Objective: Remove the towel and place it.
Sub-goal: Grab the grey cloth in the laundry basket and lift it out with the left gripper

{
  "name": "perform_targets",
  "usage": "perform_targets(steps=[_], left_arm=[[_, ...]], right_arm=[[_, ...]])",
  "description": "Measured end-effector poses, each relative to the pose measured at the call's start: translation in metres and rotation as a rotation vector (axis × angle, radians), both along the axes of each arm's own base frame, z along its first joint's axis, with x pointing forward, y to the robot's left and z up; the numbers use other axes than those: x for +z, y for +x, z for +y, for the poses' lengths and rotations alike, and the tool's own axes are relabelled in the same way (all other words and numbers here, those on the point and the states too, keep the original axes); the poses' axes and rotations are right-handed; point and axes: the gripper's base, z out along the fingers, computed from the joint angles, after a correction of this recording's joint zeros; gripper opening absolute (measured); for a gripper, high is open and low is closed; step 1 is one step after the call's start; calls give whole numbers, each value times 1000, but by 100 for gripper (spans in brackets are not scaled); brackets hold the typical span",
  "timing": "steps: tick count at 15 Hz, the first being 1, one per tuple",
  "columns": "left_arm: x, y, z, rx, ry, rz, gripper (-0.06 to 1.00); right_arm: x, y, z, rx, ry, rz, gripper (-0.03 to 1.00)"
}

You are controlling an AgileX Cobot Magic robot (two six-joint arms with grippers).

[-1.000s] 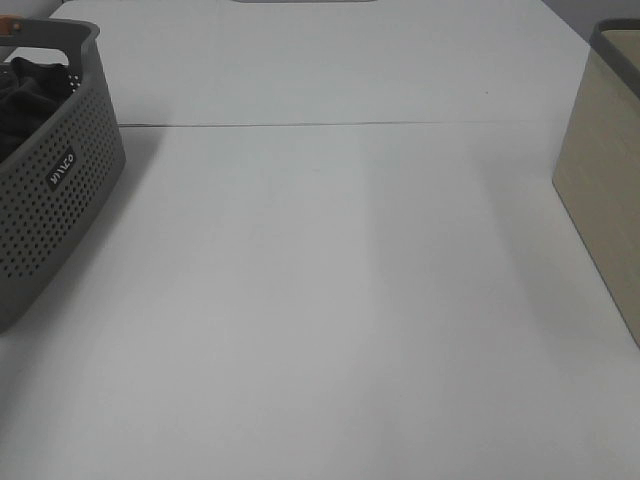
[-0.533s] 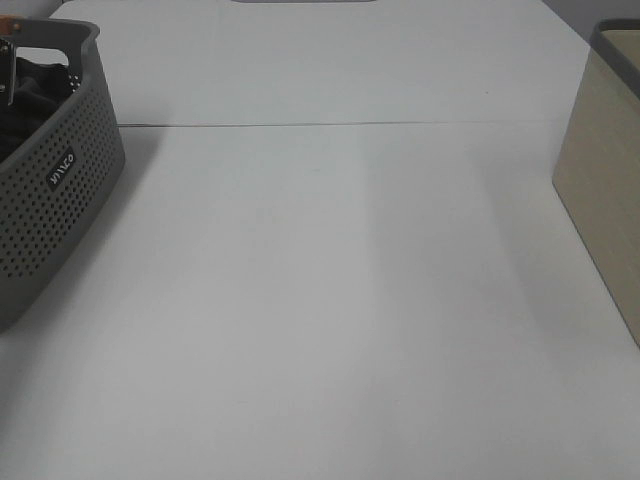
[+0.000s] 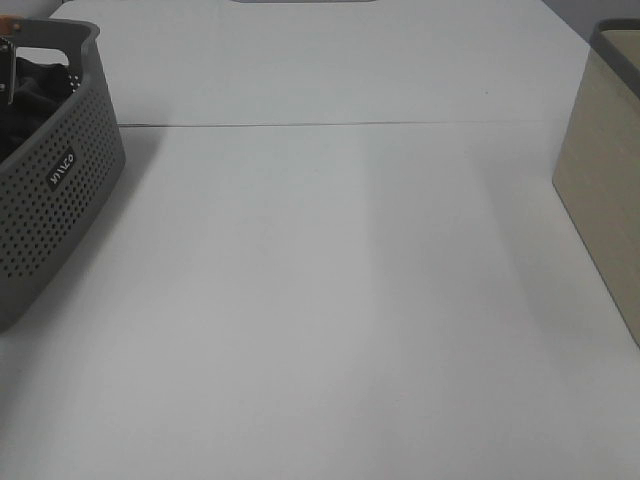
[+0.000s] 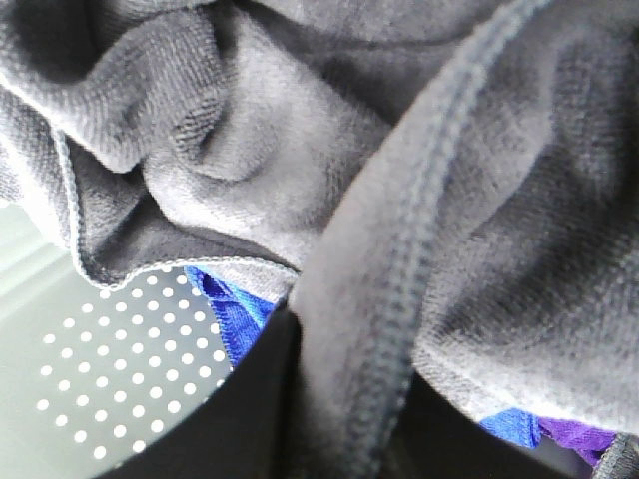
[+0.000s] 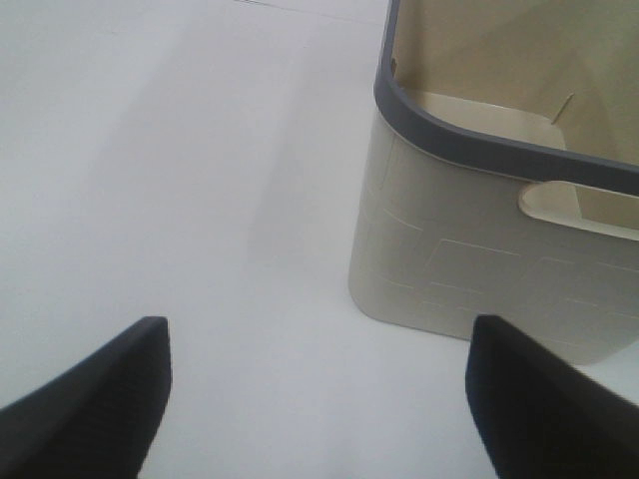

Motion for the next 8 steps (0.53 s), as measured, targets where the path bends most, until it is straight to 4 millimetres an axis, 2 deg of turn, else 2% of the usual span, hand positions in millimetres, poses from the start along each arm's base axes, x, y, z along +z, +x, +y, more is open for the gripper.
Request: perform_targets(steps=[2, 4, 6, 7, 8], left_arm=[[1, 0, -2, -4, 1, -2, 2], [14, -2, -6, -15, 4, -31, 0], [46, -9, -10, -22, 7, -112, 0], [69, -14, -12, -15, 0, -172, 0], [99, -25, -16, -4, -17, -256, 0]], right_arm=[[0, 0, 0, 0, 0, 0, 79], [0, 0, 0, -1, 1, 0, 79], [0, 0, 0, -1, 1, 0, 79], [0, 0, 0, -1, 1, 0, 79], [0, 0, 0, -1, 1, 0, 79]])
